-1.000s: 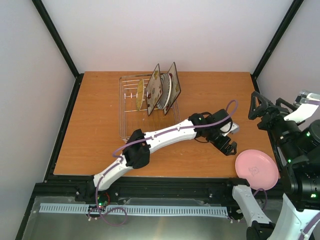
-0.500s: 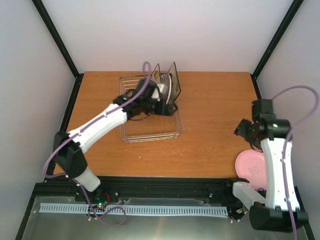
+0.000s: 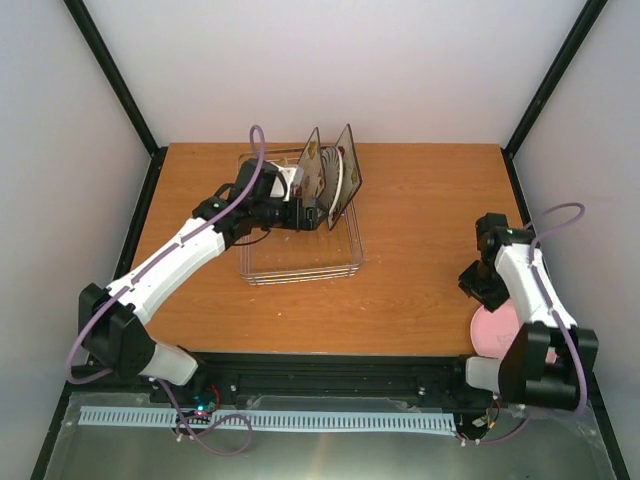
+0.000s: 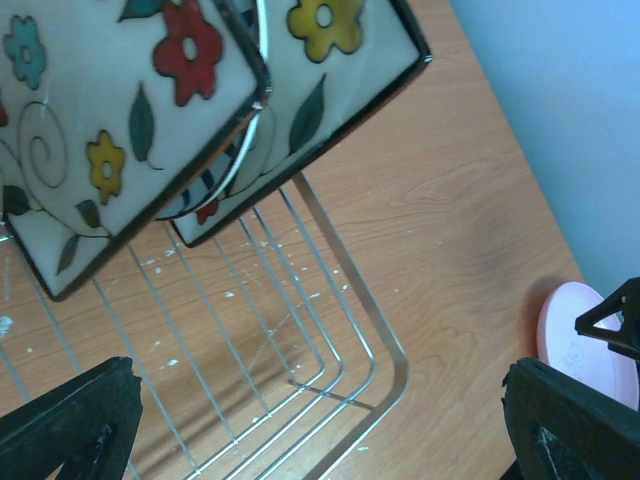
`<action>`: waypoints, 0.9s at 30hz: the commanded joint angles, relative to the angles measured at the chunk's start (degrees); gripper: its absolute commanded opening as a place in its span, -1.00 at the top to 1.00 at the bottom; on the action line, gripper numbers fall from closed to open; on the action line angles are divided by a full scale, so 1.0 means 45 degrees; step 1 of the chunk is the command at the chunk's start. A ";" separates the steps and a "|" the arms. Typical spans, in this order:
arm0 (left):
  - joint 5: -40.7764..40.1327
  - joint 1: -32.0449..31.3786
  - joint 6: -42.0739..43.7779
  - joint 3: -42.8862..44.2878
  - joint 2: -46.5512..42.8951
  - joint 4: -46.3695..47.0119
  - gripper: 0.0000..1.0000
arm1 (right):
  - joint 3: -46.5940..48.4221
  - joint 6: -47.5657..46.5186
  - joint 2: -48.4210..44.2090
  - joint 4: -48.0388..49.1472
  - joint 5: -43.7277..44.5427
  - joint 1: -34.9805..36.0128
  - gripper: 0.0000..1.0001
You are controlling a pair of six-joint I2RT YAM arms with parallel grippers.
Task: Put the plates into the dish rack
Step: Pick up the plate at the center of the board.
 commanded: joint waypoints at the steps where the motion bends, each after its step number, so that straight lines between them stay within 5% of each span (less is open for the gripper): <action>1: 0.0516 0.0618 0.0835 -0.0087 -0.0282 -0.0156 -1.00 | -0.0214 0.0900 0.1345 0.1677 0.0175 -0.0153 0.04; 22: 0.0472 0.2359 0.1795 0.0630 0.0715 -0.0649 -0.99 | -0.0593 0.0248 0.5500 0.3880 0.0902 -0.1222 0.06; 27: 0.0378 0.2587 0.1825 0.0732 0.0961 -0.0785 -0.99 | -0.0548 0.0169 0.6539 0.4411 0.0799 -0.1222 0.44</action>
